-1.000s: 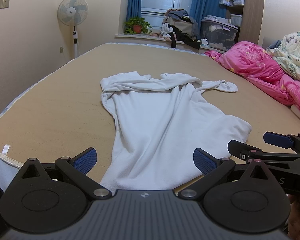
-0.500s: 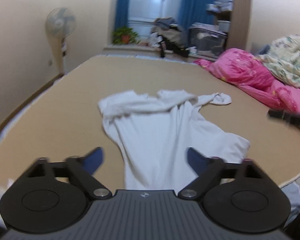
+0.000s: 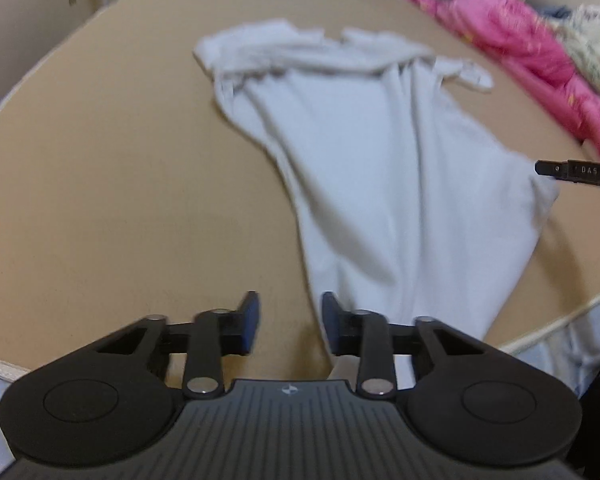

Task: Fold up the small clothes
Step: 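Grasp the shirt hem with the left gripper while the right gripper grasps the hem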

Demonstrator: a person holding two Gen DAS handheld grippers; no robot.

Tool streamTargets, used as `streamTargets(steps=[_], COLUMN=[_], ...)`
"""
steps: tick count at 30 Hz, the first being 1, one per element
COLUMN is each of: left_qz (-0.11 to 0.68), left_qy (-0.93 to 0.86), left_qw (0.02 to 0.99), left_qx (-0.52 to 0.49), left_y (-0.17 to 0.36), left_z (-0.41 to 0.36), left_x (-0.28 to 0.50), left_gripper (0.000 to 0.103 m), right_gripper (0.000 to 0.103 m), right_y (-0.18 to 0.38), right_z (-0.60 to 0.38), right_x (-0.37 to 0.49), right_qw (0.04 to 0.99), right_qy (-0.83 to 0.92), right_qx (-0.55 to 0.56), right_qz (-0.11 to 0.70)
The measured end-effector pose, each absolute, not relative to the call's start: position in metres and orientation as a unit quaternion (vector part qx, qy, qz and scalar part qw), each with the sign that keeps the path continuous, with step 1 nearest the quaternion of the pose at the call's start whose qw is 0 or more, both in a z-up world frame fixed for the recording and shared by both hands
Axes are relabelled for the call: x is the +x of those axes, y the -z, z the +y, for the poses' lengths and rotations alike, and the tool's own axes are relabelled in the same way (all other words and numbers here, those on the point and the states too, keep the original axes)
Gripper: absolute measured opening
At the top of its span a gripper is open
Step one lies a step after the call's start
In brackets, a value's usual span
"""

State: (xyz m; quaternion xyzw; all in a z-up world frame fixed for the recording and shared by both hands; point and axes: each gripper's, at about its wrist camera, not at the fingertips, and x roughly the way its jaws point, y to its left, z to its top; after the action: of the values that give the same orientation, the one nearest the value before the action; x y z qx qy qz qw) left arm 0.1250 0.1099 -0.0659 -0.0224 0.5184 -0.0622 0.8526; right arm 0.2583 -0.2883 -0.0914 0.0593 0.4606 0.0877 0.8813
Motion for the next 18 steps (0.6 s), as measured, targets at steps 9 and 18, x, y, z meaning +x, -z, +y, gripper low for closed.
streamTargets(steps=[9,18], left_qz=[0.512,0.449], left_qy=[0.080,0.125], left_qw=[0.855,0.884], left_qx=[-0.028,-0.014], left_y=[0.087,0.058], left_z=[0.074,0.080], left_x=[0.137,0.115], left_gripper=[0.031,0.002], right_gripper=[0.024,0.004], right_y=[0.105,0.067], right_z=[-0.272,-0.311], right_x=[0.267,0.227], right_qw=[0.881,0.903], right_qy=[-0.098,-0.135], right_qx=[-0.007,0.120], right_qz=[0.463,0.390])
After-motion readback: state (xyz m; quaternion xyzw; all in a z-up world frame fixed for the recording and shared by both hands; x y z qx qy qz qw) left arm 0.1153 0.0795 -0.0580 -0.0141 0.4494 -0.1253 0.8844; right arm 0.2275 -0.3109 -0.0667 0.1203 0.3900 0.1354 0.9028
